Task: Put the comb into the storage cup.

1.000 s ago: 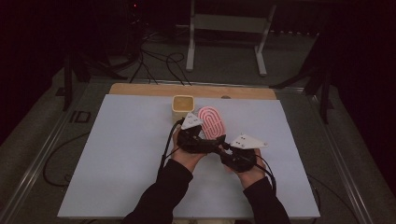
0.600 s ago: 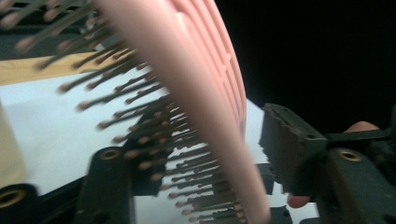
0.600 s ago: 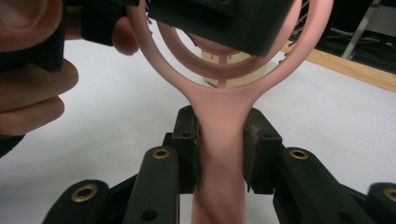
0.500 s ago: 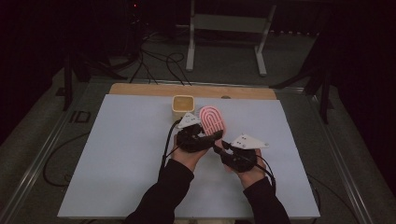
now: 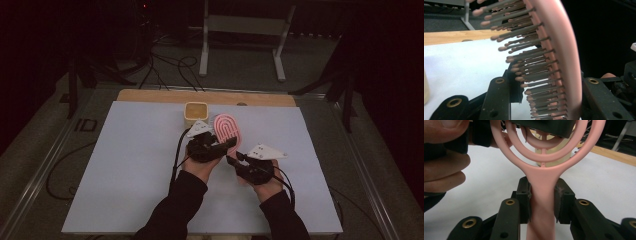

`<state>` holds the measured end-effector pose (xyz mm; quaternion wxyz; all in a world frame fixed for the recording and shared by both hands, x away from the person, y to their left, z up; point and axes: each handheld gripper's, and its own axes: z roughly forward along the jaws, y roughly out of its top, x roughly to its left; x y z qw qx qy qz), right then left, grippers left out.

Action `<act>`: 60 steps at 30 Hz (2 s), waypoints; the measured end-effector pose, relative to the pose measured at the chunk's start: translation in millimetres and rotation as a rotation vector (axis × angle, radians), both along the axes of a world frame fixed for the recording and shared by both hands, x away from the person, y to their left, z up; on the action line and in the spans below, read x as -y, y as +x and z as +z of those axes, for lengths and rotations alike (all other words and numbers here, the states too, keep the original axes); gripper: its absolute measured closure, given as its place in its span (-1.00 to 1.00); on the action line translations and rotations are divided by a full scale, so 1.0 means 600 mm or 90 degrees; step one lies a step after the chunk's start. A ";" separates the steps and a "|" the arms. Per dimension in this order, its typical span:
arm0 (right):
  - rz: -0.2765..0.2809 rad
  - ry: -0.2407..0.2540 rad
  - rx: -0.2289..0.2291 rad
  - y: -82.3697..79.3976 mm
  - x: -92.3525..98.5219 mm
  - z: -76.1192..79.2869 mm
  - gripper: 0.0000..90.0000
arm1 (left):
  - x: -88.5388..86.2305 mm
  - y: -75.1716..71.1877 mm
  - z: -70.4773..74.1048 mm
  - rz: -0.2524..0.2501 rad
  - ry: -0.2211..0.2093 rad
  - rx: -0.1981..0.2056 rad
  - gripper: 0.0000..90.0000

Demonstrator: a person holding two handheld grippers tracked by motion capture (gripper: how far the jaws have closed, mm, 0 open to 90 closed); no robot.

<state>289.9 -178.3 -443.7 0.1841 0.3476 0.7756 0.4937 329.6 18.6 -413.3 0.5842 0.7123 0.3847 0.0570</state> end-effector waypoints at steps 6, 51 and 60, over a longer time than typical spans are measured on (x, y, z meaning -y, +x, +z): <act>0.004 0.004 -0.005 0.002 0.002 0.000 0.55 | 0.001 0.002 -0.002 -0.001 -0.012 0.001 0.34; 0.003 -0.011 -0.026 0.008 0.005 -0.002 -0.82 | -0.016 0.001 0.010 0.023 -0.030 0.013 0.43; 0.004 -0.035 -0.010 -0.003 0.022 -0.004 -0.81 | -0.040 0.007 0.021 0.040 -0.032 0.015 0.43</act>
